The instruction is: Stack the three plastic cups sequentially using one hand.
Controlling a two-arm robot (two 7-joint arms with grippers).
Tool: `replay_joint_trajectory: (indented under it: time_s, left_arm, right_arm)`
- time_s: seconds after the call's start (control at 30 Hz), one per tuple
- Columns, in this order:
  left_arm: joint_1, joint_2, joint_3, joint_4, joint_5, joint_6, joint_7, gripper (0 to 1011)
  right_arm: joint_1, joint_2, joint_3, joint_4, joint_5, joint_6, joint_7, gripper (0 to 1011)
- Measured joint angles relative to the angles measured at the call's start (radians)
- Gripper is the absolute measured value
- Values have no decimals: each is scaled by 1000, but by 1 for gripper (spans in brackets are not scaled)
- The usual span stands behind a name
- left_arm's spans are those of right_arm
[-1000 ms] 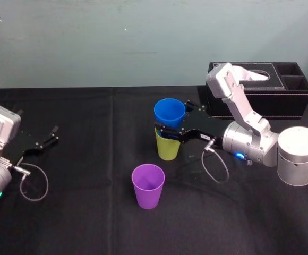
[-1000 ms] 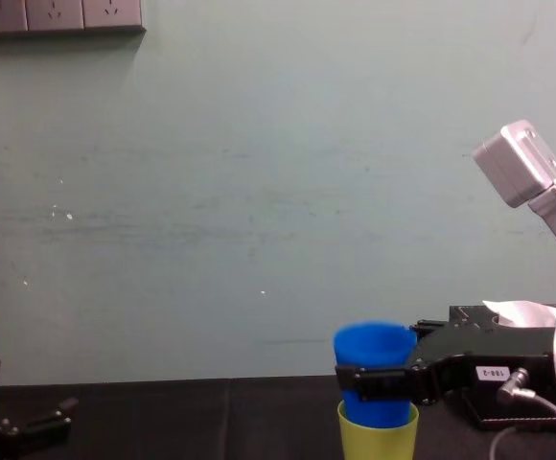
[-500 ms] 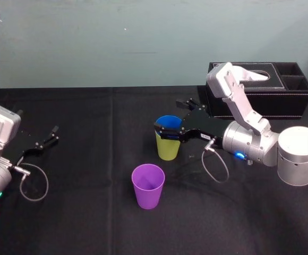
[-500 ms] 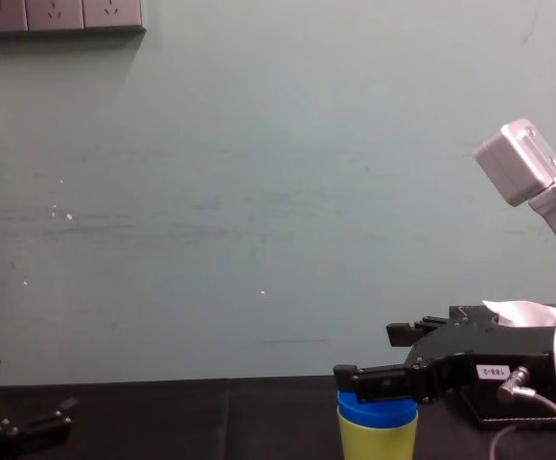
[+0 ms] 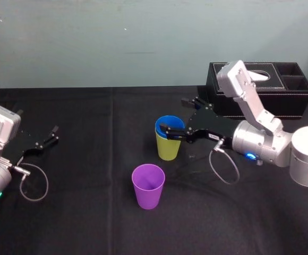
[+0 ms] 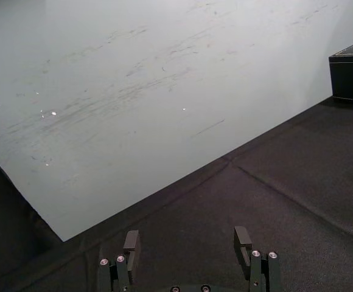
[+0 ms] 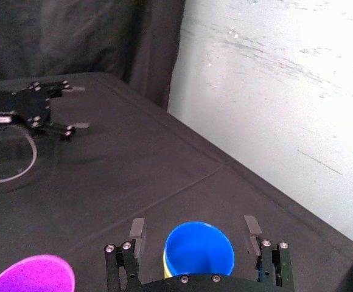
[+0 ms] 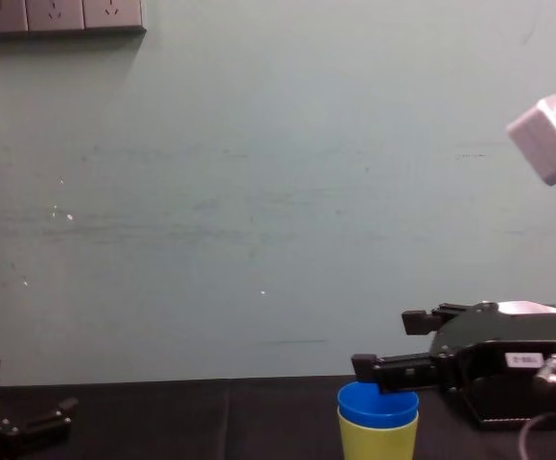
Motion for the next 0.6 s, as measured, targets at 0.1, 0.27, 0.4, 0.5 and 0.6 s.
replay_joint_trajectory:
  time_s: [0.1, 0.27, 0.4, 0.5, 0.6]
  left_arm:
    - [0, 0, 0, 0, 0, 0, 0, 1011]
    - [0, 0, 0, 0, 0, 0, 0, 1011]
    - [0, 0, 0, 0, 0, 0, 0, 1011]
    - [0, 0, 0, 0, 0, 0, 0, 1011]
    - [0, 0, 0, 0, 0, 0, 0, 1011]
  right_arm:
    - [-5, 23, 0, -15, 8, -1, 23, 1003]
    - [-11, 84, -9, -37, 40, -17, 102, 1003]
    - [-11, 121, -16, -36, 73, -35, 169, 1003]
    - [-11, 145, -19, -27, 106, -52, 221, 1003]
    - [-12, 165, -24, -17, 128, -71, 266, 1003]
